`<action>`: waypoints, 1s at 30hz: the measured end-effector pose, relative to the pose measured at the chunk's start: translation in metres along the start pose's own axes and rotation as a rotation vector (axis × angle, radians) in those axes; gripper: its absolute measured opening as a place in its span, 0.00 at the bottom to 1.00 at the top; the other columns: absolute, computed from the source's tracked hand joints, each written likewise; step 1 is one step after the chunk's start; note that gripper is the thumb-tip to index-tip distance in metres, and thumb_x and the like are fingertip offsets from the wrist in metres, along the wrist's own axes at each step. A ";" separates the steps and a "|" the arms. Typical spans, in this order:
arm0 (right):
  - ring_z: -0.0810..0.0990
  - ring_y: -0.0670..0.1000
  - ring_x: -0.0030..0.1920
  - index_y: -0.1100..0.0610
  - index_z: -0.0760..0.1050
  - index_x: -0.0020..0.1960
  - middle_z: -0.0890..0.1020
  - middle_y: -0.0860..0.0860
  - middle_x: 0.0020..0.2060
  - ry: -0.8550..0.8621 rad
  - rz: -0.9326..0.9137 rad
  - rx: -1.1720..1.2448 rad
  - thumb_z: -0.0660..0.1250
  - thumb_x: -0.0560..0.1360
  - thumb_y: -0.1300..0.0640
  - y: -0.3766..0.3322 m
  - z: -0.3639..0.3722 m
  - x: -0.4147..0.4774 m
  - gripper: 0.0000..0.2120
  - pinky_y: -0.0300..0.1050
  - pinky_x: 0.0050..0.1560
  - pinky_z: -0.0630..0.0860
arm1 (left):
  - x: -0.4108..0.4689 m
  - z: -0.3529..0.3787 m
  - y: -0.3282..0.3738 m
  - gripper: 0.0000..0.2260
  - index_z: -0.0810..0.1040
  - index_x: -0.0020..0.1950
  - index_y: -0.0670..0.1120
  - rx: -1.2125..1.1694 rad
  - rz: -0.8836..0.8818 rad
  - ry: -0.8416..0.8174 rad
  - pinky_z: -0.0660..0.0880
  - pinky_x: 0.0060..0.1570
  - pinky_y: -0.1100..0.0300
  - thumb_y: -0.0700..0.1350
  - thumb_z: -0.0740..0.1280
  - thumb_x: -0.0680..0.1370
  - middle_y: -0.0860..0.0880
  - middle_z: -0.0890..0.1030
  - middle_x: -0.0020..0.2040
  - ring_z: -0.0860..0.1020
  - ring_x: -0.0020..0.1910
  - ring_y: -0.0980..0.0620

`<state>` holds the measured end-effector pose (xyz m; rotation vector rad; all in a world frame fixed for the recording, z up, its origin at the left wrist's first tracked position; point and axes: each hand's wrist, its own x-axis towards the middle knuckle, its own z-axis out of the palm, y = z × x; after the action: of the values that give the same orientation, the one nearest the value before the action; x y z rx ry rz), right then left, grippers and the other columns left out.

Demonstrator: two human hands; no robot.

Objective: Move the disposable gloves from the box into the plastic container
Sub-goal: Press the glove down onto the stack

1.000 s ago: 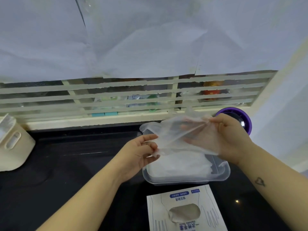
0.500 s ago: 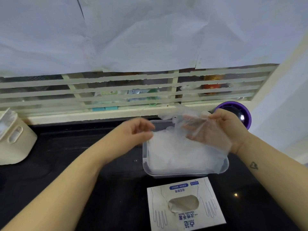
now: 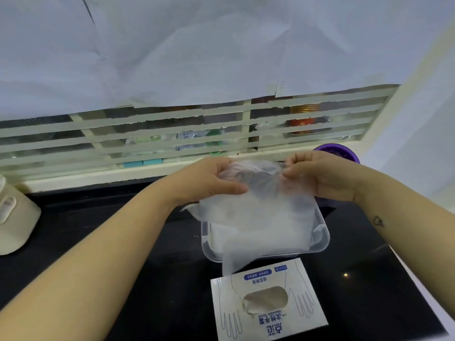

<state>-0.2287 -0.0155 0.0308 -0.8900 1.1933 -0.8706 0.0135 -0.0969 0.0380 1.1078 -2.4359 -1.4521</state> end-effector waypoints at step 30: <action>0.75 0.54 0.55 0.56 0.78 0.59 0.78 0.53 0.54 0.481 -0.510 -1.408 0.69 0.74 0.61 0.074 0.016 0.025 0.14 0.49 0.57 0.72 | 0.044 0.083 -0.053 0.14 0.74 0.66 0.51 0.706 -0.051 -0.296 0.71 0.59 0.57 0.51 0.62 0.81 0.51 0.72 0.64 0.73 0.60 0.51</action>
<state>-0.2029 -0.0070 -0.0437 -2.2691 2.0759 -0.5372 -0.0253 -0.0789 -0.0614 1.1097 -3.2853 -0.8017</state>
